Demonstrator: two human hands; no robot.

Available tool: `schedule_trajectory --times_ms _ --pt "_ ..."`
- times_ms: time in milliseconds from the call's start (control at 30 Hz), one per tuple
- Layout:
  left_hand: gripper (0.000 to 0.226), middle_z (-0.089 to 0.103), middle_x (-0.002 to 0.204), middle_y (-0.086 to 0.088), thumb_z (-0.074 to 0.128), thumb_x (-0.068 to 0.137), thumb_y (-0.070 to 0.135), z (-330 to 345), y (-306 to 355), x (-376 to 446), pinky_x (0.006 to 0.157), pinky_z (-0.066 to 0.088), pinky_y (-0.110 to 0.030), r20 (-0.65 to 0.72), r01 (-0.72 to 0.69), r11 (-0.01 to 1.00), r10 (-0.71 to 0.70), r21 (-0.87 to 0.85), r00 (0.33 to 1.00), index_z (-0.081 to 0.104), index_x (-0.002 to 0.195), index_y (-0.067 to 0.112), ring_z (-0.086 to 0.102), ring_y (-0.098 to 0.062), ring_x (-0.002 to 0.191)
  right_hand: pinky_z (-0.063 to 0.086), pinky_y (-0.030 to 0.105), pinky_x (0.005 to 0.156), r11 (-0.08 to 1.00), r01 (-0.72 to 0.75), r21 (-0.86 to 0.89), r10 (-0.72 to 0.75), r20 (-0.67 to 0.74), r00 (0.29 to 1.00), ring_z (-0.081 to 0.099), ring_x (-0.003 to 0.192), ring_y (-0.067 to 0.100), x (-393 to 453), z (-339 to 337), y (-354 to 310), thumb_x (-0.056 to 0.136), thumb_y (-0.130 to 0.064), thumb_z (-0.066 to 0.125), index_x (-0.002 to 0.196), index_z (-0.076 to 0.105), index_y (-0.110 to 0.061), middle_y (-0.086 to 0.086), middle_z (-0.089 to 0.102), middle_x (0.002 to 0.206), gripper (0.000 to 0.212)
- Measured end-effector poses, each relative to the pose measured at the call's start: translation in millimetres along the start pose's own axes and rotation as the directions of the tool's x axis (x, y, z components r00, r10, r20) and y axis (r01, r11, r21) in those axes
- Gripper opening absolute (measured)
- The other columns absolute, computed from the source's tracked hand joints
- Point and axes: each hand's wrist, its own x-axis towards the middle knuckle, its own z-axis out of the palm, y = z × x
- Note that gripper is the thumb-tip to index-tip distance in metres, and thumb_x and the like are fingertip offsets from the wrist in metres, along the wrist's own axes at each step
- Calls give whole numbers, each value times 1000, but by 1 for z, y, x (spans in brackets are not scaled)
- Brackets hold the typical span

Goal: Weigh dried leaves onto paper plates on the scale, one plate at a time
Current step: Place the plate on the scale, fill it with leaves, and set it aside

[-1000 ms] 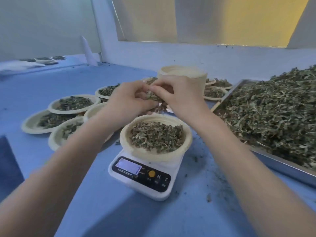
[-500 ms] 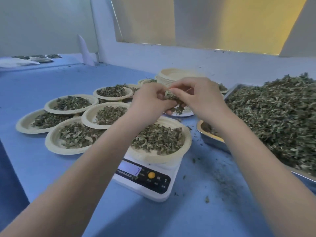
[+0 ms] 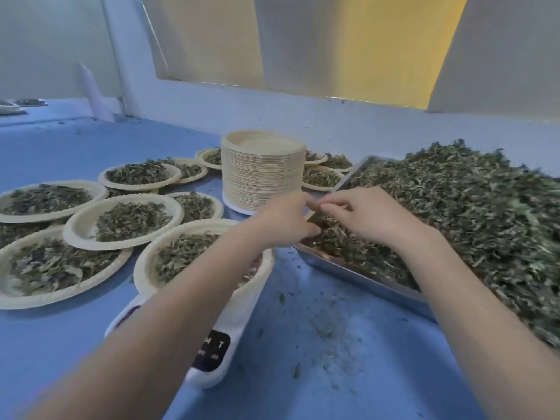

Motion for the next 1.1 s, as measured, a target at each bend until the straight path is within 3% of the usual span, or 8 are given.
schedule_trajectory --times_ms 100,200,333,400,533,667,800,1100 --pt "28 63 104 7 62 88 20 -24 -22 -23 80 47 -26 -120 29 999 -33 -31 992 62 115 24 61 -11 92 36 8 49 986 96 140 -92 -38 995 48 53 -21 7 6 -28 95 -34 52 115 65 -41 -21 65 79 24" --pt "18 63 88 9 62 87 21 -48 -47 -53 62 46 -14 -256 64 996 -79 -65 964 64 104 28 61 4 70 36 16 60 973 168 161 -165 -32 986 56 67 -10 13 13 -59 94 -35 55 117 64 -39 -17 63 92 25" --pt "16 68 95 7 62 86 25 -77 -77 -97 66 47 -20 -380 187 973 -224 -133 898 66 102 31 62 -5 80 42 14 73 928 241 285 -255 11 967 53 78 -8 10 22 -91 87 -49 59 116 63 -41 -16 64 100 30" --pt "17 67 97 9 61 88 27 -84 -90 -116 66 41 -24 -391 245 963 -269 -111 880 66 104 29 58 -3 80 43 26 95 918 245 312 -307 168 937 51 109 0 6 24 -98 74 -67 60 128 53 -43 -16 56 124 59" --pt "28 60 111 8 56 92 29 -83 -112 -139 86 35 -22 -352 301 953 -293 -32 889 60 119 22 52 -8 98 15 39 117 958 214 192 -281 467 839 6 141 2 -2 23 -91 42 -82 67 146 6 -48 -26 5 153 126" --pt "32 56 99 17 50 95 33 -66 -123 -146 73 41 -20 -321 340 937 -348 -83 881 54 125 22 55 -4 90 10 42 119 967 175 186 -249 541 804 -3 144 4 -4 27 -78 39 -71 79 146 -10 -47 -23 -8 155 140" --pt "27 55 88 18 48 96 32 -47 -125 -143 65 41 -16 -378 318 934 -356 -160 854 54 119 19 55 -2 81 13 42 119 966 153 208 -241 516 822 0 145 7 -4 35 -75 42 -67 82 148 -8 -43 -19 0 157 142" --pt "24 62 87 8 50 95 27 -60 -126 -139 65 51 -27 -473 278 917 -387 -286 791 59 116 19 60 -8 72 21 4 97 925 134 355 -278 396 875 22 124 -15 6 31 -86 39 -63 83 149 2 -43 -50 19 122 137"
